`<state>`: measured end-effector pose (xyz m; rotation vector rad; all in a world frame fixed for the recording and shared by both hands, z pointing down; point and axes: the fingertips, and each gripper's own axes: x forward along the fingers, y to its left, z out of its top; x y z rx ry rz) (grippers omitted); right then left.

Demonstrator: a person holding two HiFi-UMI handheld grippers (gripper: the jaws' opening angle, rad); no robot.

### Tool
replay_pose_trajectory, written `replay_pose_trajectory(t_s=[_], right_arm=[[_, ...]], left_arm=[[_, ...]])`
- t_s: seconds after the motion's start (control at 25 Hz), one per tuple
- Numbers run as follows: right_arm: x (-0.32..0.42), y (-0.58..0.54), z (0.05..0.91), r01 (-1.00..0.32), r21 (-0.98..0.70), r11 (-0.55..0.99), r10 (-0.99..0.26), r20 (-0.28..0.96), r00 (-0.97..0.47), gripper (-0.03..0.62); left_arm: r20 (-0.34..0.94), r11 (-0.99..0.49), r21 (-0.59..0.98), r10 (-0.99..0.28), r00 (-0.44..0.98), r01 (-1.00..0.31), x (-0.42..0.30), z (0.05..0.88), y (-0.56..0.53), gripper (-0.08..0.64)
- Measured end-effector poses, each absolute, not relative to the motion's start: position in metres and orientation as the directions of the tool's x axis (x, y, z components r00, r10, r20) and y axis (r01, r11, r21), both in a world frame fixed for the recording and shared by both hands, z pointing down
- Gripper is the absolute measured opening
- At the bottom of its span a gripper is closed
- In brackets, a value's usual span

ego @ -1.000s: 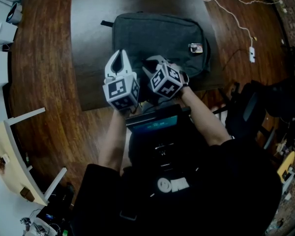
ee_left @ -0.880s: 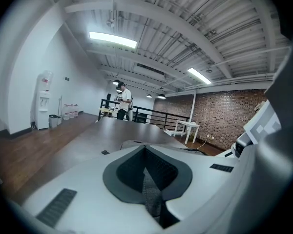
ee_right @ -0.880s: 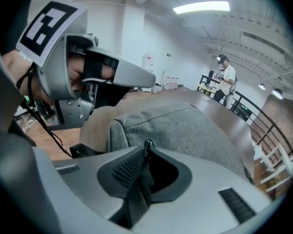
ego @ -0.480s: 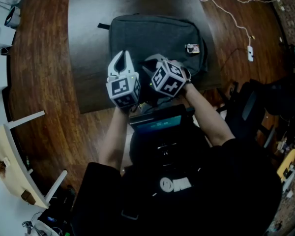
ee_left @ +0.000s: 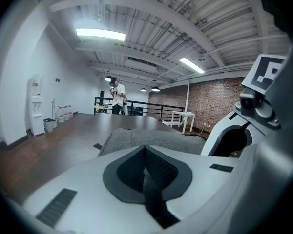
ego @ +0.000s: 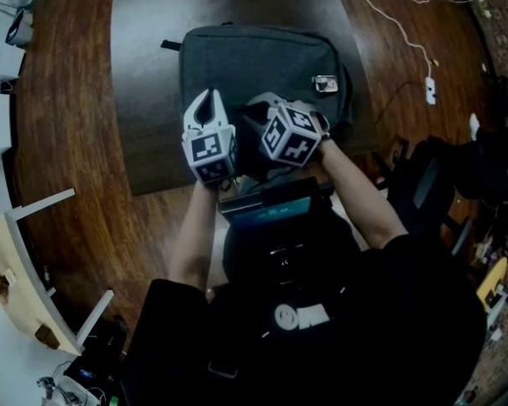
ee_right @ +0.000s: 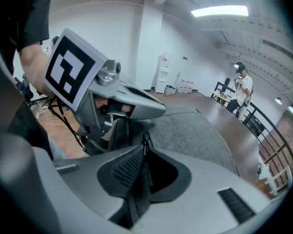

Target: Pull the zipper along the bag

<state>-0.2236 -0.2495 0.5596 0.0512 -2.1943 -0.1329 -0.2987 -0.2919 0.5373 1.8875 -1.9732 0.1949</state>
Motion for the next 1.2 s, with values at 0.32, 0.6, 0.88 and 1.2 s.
replay_pose_trajectory(t_s=[0.32, 0.6, 0.88, 1.2], right_arm=[[-0.207, -0.255, 0.562, 0.017, 0.089, 0.996, -0.061, 0.800, -0.597, 0.049], [-0.195, -0.259, 0.560, 0.036, 0.079, 0.996, -0.040, 0.787, -0.616, 0.049], [-0.182, -0.262, 0.559, 0.053, 0.068, 0.996, -0.018, 0.773, -0.634, 0.048], [-0.161, -0.267, 0.564, 0.051, 0.040, 0.998, 0.001, 0.776, -0.631, 0.049]], left_arm=[[0.376, 0.145, 0.205, -0.925, -0.059, -0.968, -0.307, 0.533, -0.300, 0.002], [0.396, 0.163, 0.143, -0.913, -0.094, -0.976, -0.306, 0.539, -0.302, 0.002], [0.428, 0.175, 0.120, -0.897, -0.108, -0.977, -0.304, 0.545, -0.303, 0.002], [0.436, 0.196, 0.098, -0.890, -0.135, -0.976, -0.305, 0.549, -0.304, 0.002]])
